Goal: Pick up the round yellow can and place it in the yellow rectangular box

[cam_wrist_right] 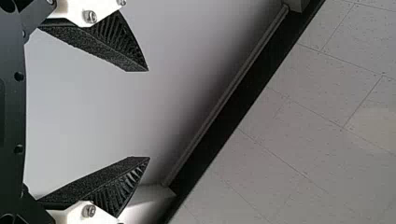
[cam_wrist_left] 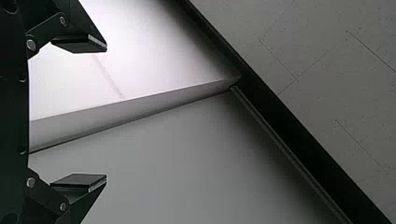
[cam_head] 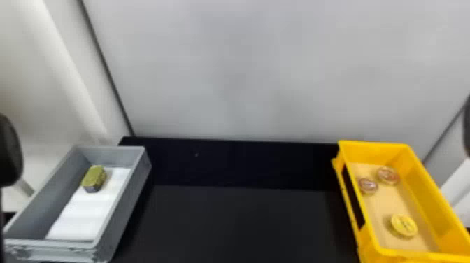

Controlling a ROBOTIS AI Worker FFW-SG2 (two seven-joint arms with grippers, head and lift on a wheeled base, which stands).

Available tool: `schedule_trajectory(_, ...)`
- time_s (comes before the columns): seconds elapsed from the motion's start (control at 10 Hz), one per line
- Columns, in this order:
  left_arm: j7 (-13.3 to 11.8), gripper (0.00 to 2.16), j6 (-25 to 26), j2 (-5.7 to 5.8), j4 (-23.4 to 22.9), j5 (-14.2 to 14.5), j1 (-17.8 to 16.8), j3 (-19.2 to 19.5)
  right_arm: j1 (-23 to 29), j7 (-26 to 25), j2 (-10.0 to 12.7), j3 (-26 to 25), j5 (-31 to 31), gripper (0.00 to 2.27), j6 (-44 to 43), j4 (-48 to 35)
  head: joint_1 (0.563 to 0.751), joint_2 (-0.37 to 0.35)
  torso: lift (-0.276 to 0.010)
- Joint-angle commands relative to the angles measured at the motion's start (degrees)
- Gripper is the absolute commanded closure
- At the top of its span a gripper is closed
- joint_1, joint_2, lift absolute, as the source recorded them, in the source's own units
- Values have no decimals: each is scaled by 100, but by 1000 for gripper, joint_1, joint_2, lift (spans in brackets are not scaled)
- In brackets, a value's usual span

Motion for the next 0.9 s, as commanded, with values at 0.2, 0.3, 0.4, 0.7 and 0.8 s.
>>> schedule_trajectory(0.2,4,269,285,552,-346,-107,143,482,-436,28,-480,-71,2,119,384,-215,663,54,-10)
schedule_trajectory(0.3,22,269,285,605,-346,-115,143,526,-480,19,-585,-1,2,119,428,-224,663,54,-10)
schedule_trajectory(0.4,22,269,302,658,-364,-115,134,544,-498,19,-594,-1,2,119,437,-232,663,54,-10)
schedule_trajectory(0.7,48,269,302,781,-364,-107,116,508,-577,36,-638,113,2,119,445,-206,663,54,-10)
schedule_trajectory(0.8,57,269,311,798,-346,-107,107,508,-595,45,-647,140,2,119,445,-188,663,54,-10)
